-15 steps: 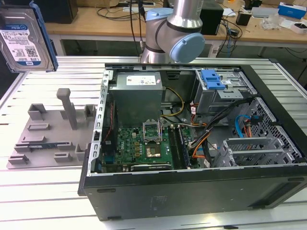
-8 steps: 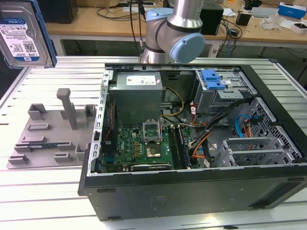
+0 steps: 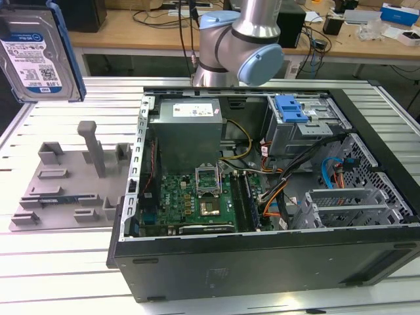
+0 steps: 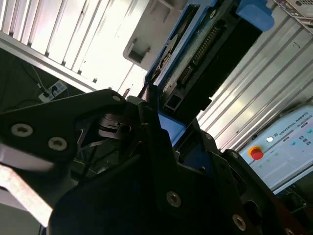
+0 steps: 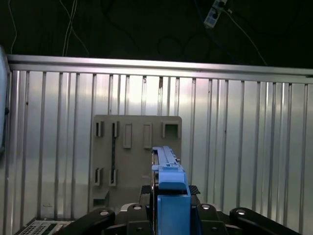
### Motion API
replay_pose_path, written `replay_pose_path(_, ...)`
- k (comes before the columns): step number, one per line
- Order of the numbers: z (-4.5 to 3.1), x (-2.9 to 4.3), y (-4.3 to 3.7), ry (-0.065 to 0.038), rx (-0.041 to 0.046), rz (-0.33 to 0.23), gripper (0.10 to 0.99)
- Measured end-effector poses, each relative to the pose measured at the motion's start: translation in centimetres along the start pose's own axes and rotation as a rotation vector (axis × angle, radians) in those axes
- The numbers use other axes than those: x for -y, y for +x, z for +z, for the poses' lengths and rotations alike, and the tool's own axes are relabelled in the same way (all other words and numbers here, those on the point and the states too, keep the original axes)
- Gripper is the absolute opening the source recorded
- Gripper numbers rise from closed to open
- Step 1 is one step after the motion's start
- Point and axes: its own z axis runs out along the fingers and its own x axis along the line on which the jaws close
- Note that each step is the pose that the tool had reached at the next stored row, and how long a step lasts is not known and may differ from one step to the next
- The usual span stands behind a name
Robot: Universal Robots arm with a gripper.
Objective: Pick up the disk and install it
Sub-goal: 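Pick up the disk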
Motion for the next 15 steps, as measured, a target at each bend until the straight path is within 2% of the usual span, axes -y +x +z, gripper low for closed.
replay_pose_path(3, -0.11, 1.54, 1.31, 0.000, -0.0001, 0.000, 0.369)
replay_pose_path(6, -0.16, 2.55, 2.08, 0.000, 0.0000, 0.000, 0.369)
replay_pose_path(7, -0.19, 3.23, 2.57, 0.000, -0.0001, 0.000, 0.369)
replay_pose_path(11, -0.25, 4.86, 3.65, -0.001, 0.0000, 0.000, 0.369)
replay_pose_path(13, -0.29, 6.14, 4.36, -0.001, 0.0000, 0.000, 0.369)
replay_pose_path(15, -0.31, 7.02, 4.73, -0.001, 0.0001, 0.000, 0.369)
